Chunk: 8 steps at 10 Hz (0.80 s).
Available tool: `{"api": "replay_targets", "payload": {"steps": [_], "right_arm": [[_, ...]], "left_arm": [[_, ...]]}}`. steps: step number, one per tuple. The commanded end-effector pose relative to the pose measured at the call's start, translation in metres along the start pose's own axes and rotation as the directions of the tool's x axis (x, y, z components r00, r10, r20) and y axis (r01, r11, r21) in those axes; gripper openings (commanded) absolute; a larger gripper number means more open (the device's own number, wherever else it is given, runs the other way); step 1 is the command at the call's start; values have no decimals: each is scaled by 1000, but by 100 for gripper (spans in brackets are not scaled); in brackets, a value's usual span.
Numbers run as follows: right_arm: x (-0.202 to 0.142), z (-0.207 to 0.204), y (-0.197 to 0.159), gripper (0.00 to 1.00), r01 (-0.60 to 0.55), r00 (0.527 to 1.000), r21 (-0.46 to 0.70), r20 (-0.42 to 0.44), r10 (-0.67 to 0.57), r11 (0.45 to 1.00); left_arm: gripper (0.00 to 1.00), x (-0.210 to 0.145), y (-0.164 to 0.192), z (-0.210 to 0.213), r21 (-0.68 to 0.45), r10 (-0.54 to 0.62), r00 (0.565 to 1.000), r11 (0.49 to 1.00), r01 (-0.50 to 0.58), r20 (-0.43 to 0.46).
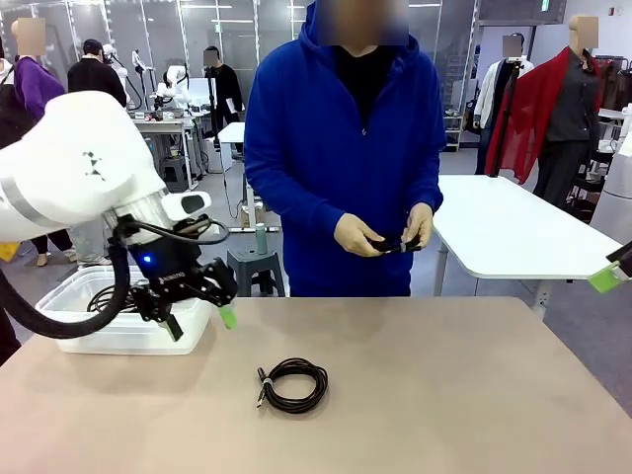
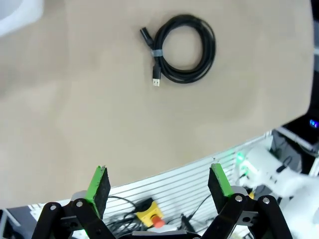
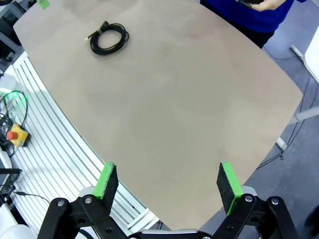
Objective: Organize and store the cables.
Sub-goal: Place the USB Extension Cable into the Organizing box.
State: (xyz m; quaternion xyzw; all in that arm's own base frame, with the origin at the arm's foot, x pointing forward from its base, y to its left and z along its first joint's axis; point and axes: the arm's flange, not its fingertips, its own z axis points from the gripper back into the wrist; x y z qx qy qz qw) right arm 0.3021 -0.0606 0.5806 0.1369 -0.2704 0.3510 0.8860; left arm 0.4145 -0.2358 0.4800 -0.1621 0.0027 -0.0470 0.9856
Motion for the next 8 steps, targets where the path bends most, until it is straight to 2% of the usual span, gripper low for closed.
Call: {"api": "replay_targets", "payload": {"steps": [1,2,4,7,8], "right_arm": [[1,0,1,100,7,1000,9,12,-7,1000],[1,0,1,100,7,1000,9,12,-7,1000],[1,0,1,100,7,1000,9,12,-7,1000],[1,0,1,100,7,1000,9,12,-7,1000],[1,0,1,100,7,1000,9,12,-7,1000]], "left_arm": [[100,5,-12,-18,65,96,995,993,-98,30],[100,9,-24,-29,35,77,997,996,-77,7],[100,23,-46,-48,114,117,993,986,-118,11],[100,44,-52,-72,181,188,982,965,-190,28],[100,49,-53,-82,161,156,988,975,-155,6]]}}
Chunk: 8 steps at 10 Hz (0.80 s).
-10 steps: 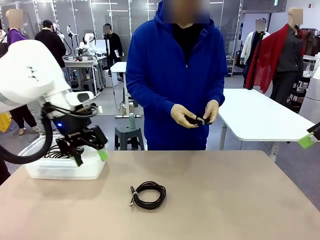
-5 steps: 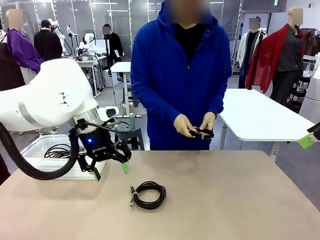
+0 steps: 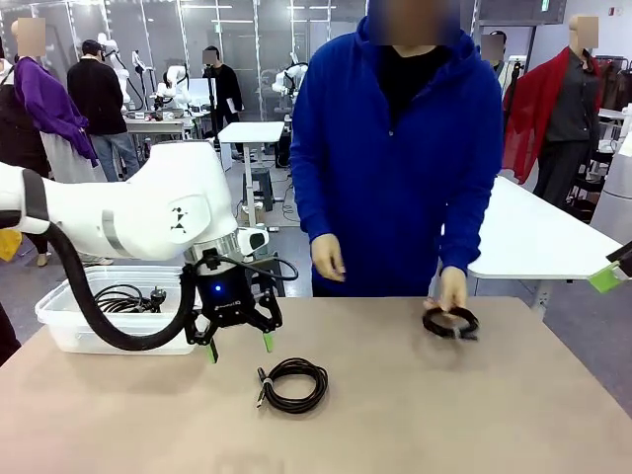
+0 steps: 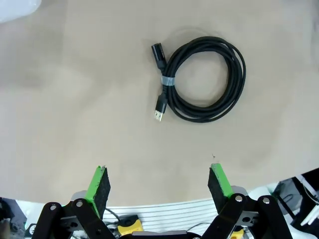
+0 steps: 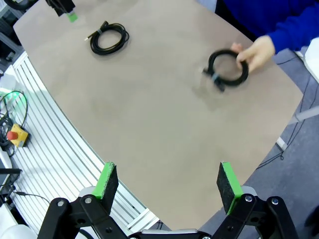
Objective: Organize and store the cables.
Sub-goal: Place the USB Extension Cable into the Organizing box.
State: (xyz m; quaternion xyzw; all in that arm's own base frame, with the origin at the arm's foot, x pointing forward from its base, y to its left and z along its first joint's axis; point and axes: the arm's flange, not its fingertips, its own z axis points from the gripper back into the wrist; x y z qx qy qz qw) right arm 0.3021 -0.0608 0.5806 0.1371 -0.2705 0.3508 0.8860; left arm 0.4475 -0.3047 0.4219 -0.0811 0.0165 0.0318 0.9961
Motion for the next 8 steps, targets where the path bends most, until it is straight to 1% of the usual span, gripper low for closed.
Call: {"api": "replay_targets", "payload": {"steps": [1,4,7,8], "right_arm": [[1,0,1,100,6,1000,8,12,-7,1000],[1,0,1,100,6,1000,8,12,-7,1000],[1,0,1,100,6,1000,8,12,-7,1000],[1,0,1,100,6,1000,8,12,-7,1000]], "left_arm": [[100,15,-13,-13,-1,4,1000,1000,-4,13],[100,21,-25,-28,68,34,999,997,-37,43],[100,20,-29,-24,78,27,999,997,-30,43],[100,26,-31,-26,84,23,999,996,-26,33]]}}
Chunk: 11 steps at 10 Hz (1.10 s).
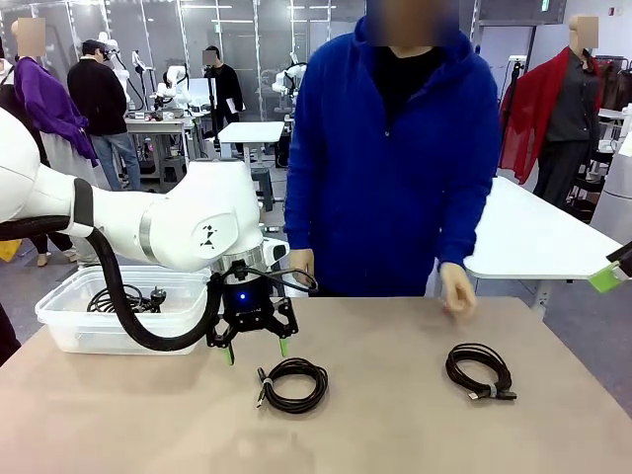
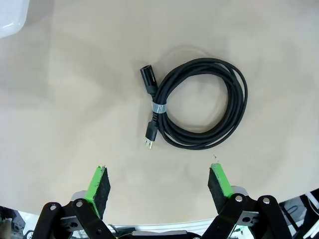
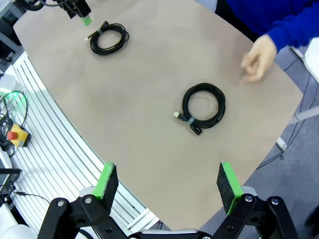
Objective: Organize and store the cables.
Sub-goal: Place the USB Extension Cable into the Organizing box.
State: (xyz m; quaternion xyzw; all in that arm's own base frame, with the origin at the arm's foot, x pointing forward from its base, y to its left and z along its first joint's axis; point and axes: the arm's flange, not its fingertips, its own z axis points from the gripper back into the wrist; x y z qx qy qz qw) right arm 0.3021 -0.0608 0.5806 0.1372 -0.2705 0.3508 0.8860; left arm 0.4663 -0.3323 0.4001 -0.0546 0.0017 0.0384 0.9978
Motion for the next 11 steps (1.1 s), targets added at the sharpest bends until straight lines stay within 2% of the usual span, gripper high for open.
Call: {"api": "replay_targets", "payload": {"steps": [1,11], "right_arm": [[1,0,1,100,6,1000,8,12,-6,1000],[1,0,1,100,6,1000,8,12,-6,1000]], "left_arm": [[100,11,-7,0,33,9,1000,999,-9,3],[100,21,-21,-28,76,-18,1000,997,19,-20]]}}
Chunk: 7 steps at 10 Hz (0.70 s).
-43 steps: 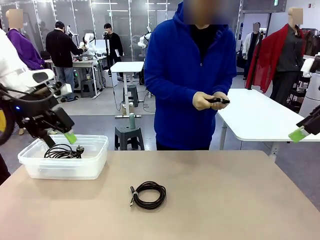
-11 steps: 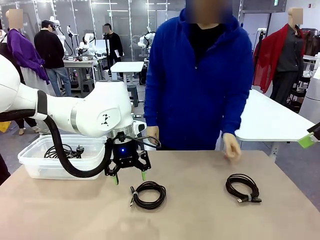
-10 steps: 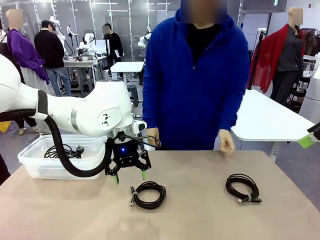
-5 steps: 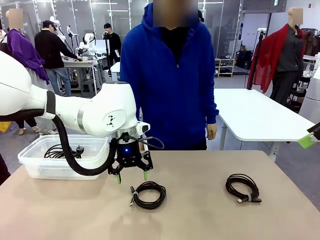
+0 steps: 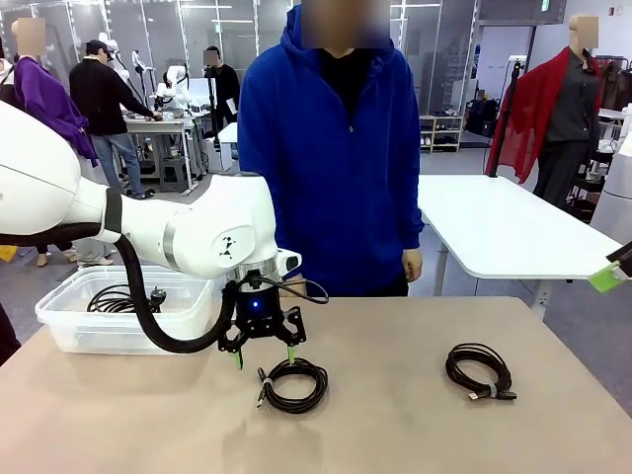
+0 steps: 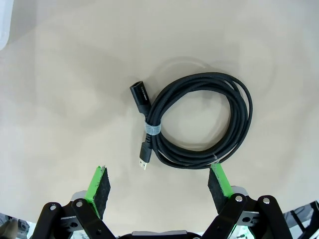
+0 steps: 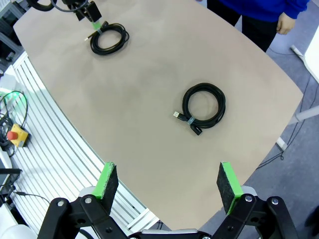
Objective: Organize and store the cables.
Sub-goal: Place the USB Extension Cable into the Organizing box.
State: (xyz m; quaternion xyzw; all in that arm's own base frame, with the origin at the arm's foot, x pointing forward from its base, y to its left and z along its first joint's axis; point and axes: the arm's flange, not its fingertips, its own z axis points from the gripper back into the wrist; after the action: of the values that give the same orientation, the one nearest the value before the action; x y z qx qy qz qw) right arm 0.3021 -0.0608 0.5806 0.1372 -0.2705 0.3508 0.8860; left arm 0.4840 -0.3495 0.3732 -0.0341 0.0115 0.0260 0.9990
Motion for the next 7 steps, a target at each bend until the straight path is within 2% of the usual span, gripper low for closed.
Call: {"api": "replay_targets", "payload": {"steps": [1,7], "right_arm": [[1,0,1,100,6,1000,8,12,-6,1000],[1,0,1,100,6,1000,8,12,-6,1000]], "left_arm": [[100,4,-4,-2,40,-1,1000,999,1,-6],[100,5,2,-27,69,-76,997,995,76,-15]]}}
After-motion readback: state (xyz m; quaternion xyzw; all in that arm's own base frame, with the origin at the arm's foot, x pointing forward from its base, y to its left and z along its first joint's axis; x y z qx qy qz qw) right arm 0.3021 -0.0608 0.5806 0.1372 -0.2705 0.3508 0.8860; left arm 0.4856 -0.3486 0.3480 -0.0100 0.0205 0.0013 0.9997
